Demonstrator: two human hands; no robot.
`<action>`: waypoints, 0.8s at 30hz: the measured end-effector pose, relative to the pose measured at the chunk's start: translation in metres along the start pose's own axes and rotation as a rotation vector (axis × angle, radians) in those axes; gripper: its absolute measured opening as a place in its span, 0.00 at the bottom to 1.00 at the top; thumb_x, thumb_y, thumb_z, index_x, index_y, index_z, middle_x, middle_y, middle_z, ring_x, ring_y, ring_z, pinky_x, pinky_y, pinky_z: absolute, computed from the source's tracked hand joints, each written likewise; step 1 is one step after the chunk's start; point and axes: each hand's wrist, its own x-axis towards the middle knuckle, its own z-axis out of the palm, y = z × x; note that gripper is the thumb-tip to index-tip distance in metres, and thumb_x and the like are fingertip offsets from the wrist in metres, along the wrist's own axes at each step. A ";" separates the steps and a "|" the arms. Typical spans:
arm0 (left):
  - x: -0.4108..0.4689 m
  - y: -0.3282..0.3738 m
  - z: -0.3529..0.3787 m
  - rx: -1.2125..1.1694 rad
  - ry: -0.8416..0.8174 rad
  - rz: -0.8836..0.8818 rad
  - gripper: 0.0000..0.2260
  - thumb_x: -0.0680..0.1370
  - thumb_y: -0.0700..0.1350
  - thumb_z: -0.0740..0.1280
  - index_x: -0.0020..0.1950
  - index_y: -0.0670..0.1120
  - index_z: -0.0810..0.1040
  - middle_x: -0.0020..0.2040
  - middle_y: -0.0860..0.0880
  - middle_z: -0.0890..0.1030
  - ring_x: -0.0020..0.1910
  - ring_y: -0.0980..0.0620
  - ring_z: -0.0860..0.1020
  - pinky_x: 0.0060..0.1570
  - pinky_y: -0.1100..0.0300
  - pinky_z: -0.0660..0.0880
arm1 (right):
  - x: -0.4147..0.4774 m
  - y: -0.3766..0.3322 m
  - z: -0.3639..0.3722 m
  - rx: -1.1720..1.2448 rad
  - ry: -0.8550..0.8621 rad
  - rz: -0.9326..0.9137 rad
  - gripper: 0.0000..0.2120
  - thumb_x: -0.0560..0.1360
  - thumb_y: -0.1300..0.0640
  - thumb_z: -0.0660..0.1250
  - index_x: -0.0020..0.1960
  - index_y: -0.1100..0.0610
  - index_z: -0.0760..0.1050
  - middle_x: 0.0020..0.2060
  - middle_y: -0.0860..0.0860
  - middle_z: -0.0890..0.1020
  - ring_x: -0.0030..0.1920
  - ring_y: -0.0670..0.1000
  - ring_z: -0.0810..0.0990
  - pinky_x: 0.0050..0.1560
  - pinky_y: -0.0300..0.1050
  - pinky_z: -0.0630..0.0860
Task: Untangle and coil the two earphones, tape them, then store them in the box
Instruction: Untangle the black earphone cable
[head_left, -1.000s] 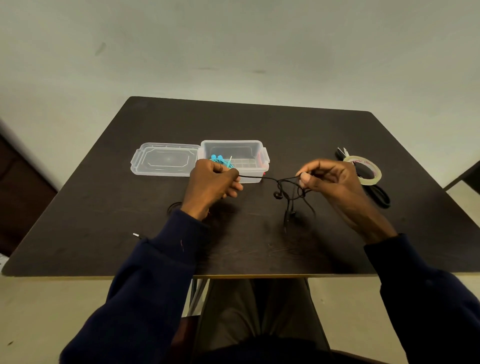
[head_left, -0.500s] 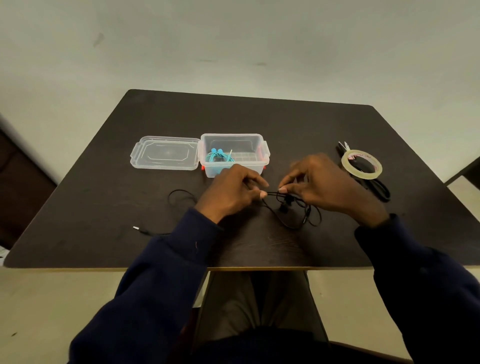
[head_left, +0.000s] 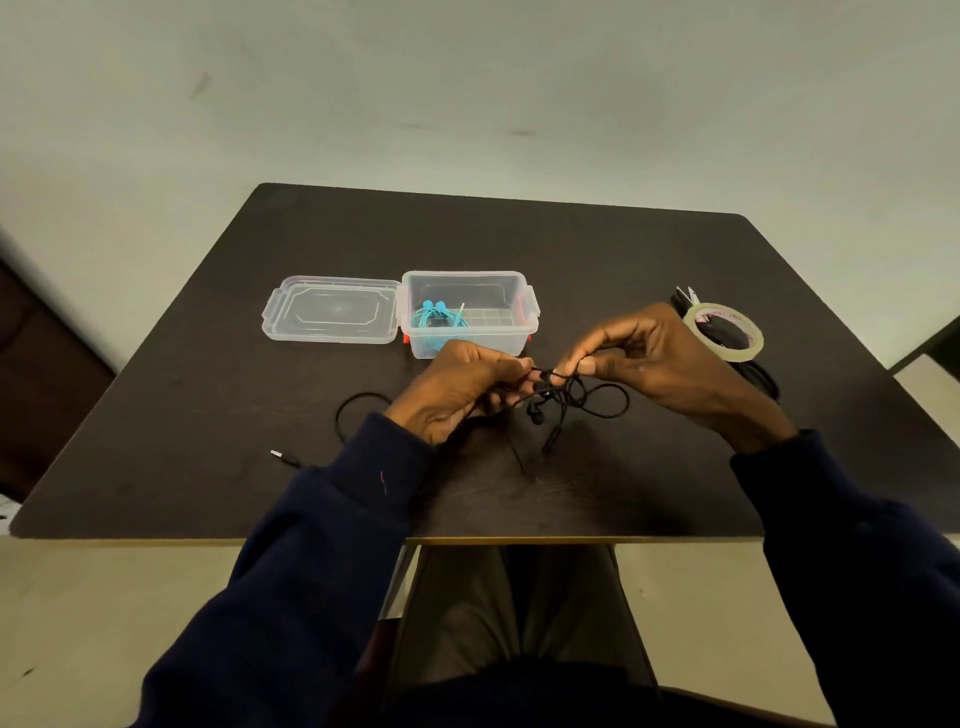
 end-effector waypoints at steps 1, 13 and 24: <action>0.000 0.001 0.001 -0.002 0.029 0.013 0.07 0.80 0.40 0.69 0.47 0.37 0.84 0.41 0.43 0.85 0.34 0.53 0.80 0.31 0.68 0.72 | 0.000 0.000 0.001 0.003 -0.015 -0.009 0.05 0.76 0.68 0.70 0.50 0.65 0.84 0.47 0.55 0.87 0.51 0.53 0.86 0.55 0.42 0.80; -0.008 0.009 0.006 -0.242 0.086 0.171 0.09 0.81 0.41 0.67 0.48 0.36 0.81 0.46 0.38 0.86 0.44 0.43 0.87 0.44 0.58 0.84 | -0.009 0.003 -0.012 0.003 0.006 0.033 0.06 0.75 0.61 0.70 0.49 0.62 0.83 0.46 0.56 0.87 0.52 0.52 0.86 0.55 0.40 0.79; -0.006 0.010 0.008 -0.363 0.075 0.135 0.07 0.80 0.40 0.68 0.54 0.36 0.79 0.48 0.38 0.86 0.48 0.42 0.86 0.50 0.53 0.84 | 0.005 0.002 0.012 -0.221 0.179 0.089 0.16 0.72 0.44 0.73 0.41 0.58 0.81 0.26 0.54 0.77 0.25 0.50 0.69 0.30 0.40 0.67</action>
